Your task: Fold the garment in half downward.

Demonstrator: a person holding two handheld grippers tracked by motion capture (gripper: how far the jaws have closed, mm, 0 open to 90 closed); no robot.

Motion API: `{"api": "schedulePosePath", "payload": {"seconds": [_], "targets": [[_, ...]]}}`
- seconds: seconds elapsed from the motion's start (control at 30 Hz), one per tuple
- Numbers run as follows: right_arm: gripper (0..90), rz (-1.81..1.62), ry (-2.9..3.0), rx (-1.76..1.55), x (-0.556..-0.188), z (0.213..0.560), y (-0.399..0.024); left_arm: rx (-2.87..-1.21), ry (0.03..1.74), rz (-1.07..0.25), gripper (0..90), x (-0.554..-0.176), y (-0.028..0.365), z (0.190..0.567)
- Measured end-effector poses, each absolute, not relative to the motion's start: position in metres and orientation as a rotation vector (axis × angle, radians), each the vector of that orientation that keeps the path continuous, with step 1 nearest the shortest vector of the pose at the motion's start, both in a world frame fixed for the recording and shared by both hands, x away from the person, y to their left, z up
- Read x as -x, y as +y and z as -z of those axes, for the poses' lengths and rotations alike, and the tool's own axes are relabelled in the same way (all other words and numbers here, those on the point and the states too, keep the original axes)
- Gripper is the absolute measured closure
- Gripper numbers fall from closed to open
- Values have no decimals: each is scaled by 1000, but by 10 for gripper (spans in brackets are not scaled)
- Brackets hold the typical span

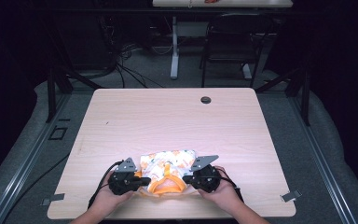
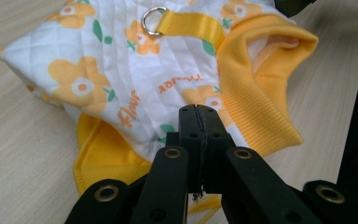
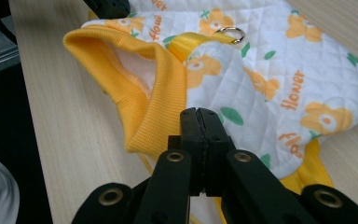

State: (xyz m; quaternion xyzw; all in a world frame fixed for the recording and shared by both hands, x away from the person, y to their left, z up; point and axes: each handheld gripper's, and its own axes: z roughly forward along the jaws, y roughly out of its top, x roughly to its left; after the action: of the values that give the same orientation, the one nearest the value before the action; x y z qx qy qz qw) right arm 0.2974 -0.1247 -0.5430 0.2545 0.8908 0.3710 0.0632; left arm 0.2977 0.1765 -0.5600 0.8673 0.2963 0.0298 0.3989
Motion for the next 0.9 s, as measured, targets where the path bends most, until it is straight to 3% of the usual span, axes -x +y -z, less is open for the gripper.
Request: {"api": "schedulePosePath", "payload": {"seconds": [0.27, 0.6, 0.9], "targets": [[900, -1092, 2706, -809, -291, 560, -126, -2182, 775, -81, 895, -295, 184, 566], [900, -1194, 2622, -824, -300, 541, -118, -2179, 775, -80, 894, -295, 181, 569], [900, -1117, 2702, -865, -309, 560, -112, -2180, 786, -91, 894, -297, 182, 572]]}}
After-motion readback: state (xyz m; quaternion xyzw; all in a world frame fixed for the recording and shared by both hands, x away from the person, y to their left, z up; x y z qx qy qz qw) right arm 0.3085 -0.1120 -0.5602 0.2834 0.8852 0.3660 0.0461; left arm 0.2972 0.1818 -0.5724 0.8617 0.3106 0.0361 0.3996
